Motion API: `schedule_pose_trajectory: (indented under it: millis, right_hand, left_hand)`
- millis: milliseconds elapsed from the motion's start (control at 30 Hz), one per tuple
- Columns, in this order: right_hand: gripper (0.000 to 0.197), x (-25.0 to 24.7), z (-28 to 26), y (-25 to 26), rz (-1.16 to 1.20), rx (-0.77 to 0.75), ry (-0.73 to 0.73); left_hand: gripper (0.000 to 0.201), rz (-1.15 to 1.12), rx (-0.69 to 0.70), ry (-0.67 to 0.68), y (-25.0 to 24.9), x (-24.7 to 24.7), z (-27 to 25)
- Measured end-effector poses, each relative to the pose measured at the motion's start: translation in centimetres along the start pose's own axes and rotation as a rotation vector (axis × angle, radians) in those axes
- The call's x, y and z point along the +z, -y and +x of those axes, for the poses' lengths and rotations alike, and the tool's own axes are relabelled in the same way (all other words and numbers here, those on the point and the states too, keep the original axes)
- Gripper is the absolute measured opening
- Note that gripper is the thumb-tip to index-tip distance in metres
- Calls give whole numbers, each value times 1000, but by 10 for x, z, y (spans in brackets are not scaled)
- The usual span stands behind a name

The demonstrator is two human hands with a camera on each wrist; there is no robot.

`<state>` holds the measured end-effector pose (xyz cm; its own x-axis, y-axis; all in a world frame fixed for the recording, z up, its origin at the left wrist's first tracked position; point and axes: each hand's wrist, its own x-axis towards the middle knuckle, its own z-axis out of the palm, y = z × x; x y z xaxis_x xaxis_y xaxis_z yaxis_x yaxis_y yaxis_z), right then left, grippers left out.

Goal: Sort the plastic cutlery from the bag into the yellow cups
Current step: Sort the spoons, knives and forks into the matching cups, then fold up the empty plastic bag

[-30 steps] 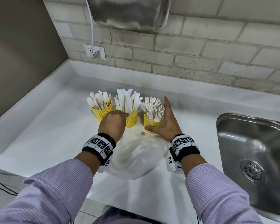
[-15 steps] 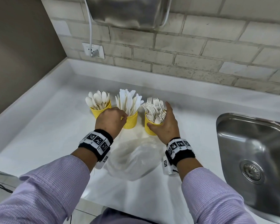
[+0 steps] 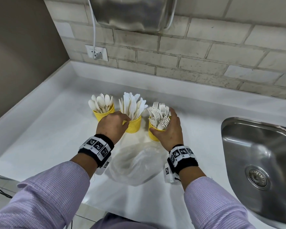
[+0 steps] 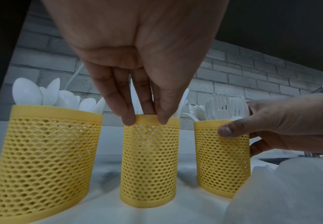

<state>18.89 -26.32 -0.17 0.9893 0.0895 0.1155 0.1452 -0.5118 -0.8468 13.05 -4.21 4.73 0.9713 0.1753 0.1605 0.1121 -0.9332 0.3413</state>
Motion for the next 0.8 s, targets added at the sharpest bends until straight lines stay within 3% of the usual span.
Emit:
schedule_pose_trajectory:
  millis: [200, 333, 467, 533, 600, 700, 800]
  right_hand:
    - [115, -1, -1, 5, -10, 36, 36]
    - [121, -7, -5, 7, 15, 55, 89]
    - [116, -8, -18, 10, 11, -4, 56]
    - [107, -8, -26, 12, -6, -80, -3]
    - [92, -9, -35, 17, -12, -148, -82]
    - [71, -14, -46, 34, 21, -188, -202]
    - [43, -19, -58, 60, 65, -316, -240]
  left_hand:
    - [26, -70, 40, -39, -2, -7, -10]
    - [32, -134, -16, -14, 1, -6, -29]
    - [67, -74, -162, 308, 9, 9, -47]
    - [86, 11, -204, 493, 13, 19, -54]
    - [93, 59, -218, 590, 18, 27, -60]
    - [85, 77, -219, 621, 22, 34, -66]
    - [56, 115, -200, 635, 18, 33, -69]
